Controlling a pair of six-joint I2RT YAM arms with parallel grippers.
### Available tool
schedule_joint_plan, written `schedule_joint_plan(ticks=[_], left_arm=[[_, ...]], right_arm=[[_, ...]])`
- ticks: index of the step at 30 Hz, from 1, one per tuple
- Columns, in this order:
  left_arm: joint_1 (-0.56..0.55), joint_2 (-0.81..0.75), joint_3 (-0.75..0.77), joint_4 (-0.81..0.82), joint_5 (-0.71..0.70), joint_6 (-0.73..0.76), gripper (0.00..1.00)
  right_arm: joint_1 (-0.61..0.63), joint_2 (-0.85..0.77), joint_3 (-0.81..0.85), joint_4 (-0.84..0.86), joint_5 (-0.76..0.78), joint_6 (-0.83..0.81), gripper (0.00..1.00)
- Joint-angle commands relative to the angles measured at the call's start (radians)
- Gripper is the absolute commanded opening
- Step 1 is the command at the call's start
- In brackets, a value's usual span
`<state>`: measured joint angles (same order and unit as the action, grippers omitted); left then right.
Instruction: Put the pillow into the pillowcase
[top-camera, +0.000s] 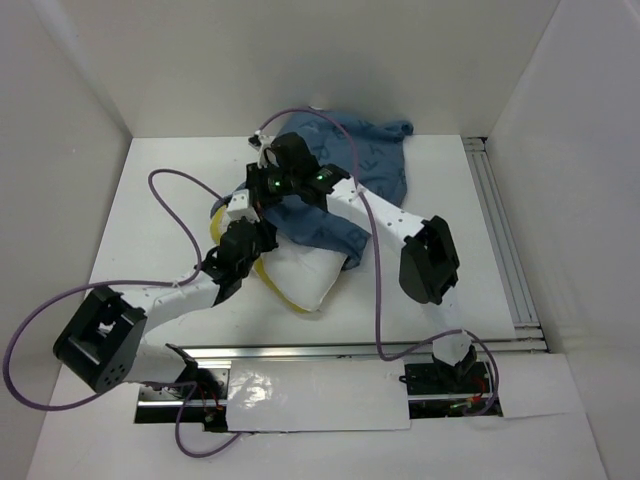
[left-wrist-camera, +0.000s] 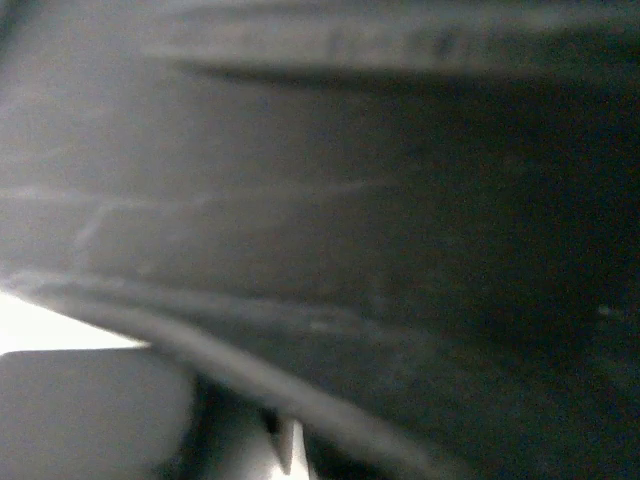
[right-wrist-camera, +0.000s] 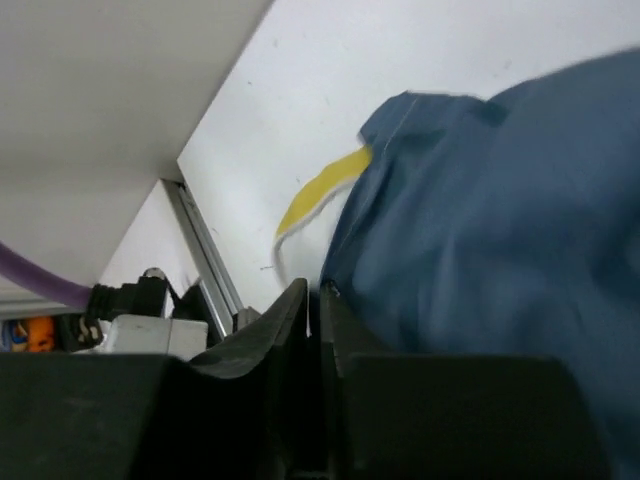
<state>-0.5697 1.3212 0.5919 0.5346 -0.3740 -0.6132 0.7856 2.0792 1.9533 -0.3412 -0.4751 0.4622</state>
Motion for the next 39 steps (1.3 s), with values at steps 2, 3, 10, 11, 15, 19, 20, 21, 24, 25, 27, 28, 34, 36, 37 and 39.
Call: schedule_joint_plan(ticks=[2, 3, 10, 11, 15, 19, 20, 21, 24, 25, 27, 28, 34, 36, 37, 39], left_arm=[[0.004, 0.032, 0.095, -0.056, -0.045, -0.081, 0.46], [0.004, 0.032, 0.112, -0.099, -0.075, -0.095, 0.53], [0.004, -0.091, 0.181, -0.496, -0.17, -0.14, 0.98], [0.004, -0.105, 0.181, -0.536, -0.151, -0.129, 0.98], [-0.022, -0.181, 0.181, -0.671, -0.051, -0.051, 1.0], [-0.103, -0.252, 0.16, -0.798, -0.004, 0.001, 1.0], [-0.12, -0.263, 0.142, -0.798, 0.016, 0.035, 1.0], [-0.14, -0.272, 0.141, -0.798, 0.032, 0.053, 1.0], [-0.252, -0.232, 0.147, -0.78, -0.041, 0.043, 1.0], [-0.278, -0.203, 0.164, -0.789, -0.052, 0.043, 1.0], [-0.361, -0.093, 0.233, -0.835, -0.127, 0.043, 1.0], [-0.421, -0.055, 0.256, -0.852, -0.196, 0.043, 1.0], [-0.542, 0.18, 0.39, -0.907, -0.293, 0.023, 1.0], [-0.542, 0.22, 0.41, -0.885, -0.249, 0.023, 1.0], [-0.542, 0.251, 0.41, -0.854, -0.224, 0.023, 1.0], [-0.542, 0.272, 0.422, -0.834, -0.197, 0.023, 1.0]], right_arm=[[0.027, 0.022, 0.07, -0.084, -0.073, -0.002, 0.26], [0.027, 0.022, 0.07, -0.084, -0.073, -0.002, 0.3], [-0.094, -0.17, -0.109, 0.049, -0.046, -0.027, 1.0], [-0.114, -0.204, -0.149, 0.106, -0.057, -0.013, 1.0], [-0.222, -0.362, -0.351, 0.153, -0.007, -0.022, 1.0], [-0.308, -0.514, -0.506, 0.153, 0.13, -0.022, 1.0], [-0.324, -0.577, -0.543, 0.153, 0.18, -0.022, 1.0], [-0.35, -0.608, -0.621, 0.168, 0.203, -0.013, 1.0], [-0.397, -0.709, -0.741, 0.136, 0.294, 0.001, 1.0], [-0.408, -0.729, -0.77, 0.124, 0.315, 0.001, 1.0], [-0.445, -0.792, -0.853, 0.104, 0.339, 0.012, 1.0], [-0.457, -0.812, -0.882, 0.094, 0.339, 0.022, 1.0], [-0.529, -0.926, -1.03, 0.027, 0.339, -0.011, 1.0], [-0.54, -0.939, -1.054, 0.005, 0.313, -0.025, 1.0], [-0.552, -0.939, -1.065, 0.005, 0.297, -0.036, 1.0], [-0.552, -0.939, -1.081, -0.005, 0.285, -0.045, 1.0]])
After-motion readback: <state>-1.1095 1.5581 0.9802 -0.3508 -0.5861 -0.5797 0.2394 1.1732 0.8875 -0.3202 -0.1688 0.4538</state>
